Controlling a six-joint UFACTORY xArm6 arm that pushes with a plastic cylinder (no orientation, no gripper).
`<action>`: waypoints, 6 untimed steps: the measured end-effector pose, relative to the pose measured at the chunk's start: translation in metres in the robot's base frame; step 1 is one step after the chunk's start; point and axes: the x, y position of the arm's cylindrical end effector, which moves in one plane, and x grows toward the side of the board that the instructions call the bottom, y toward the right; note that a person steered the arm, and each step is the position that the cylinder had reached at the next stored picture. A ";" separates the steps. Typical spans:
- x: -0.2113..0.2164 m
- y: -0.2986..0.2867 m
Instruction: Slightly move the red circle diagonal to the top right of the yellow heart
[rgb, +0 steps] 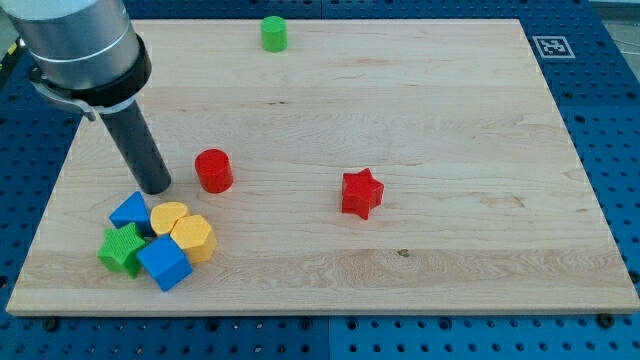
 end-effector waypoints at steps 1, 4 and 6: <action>0.000 0.024; -0.011 0.044; -0.030 0.058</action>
